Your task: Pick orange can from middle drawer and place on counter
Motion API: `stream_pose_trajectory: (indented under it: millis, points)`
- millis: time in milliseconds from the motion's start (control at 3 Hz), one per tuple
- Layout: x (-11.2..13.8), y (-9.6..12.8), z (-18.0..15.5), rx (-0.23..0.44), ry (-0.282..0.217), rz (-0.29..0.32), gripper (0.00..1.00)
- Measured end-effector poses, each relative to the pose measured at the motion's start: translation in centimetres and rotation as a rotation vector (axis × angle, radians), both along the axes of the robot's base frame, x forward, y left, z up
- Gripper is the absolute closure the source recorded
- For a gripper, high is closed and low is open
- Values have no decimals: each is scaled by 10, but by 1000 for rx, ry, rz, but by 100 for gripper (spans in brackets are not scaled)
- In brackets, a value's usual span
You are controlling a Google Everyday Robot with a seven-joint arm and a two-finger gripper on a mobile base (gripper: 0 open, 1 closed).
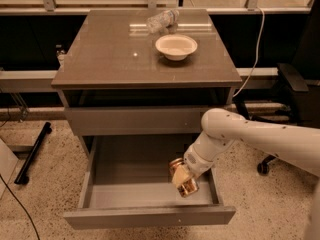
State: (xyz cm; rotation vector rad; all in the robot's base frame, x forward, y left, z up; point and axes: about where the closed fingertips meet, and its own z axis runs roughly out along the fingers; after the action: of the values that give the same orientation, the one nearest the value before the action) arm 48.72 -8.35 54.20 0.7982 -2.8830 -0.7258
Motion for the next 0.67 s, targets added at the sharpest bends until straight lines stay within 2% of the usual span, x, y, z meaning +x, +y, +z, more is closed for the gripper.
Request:
stream_pose_trajectory:
  millis: [333, 667]
  points:
    - [-13, 5, 60, 57, -126, 121, 100]
    - [-10, 15, 120, 89, -264, 200, 100]
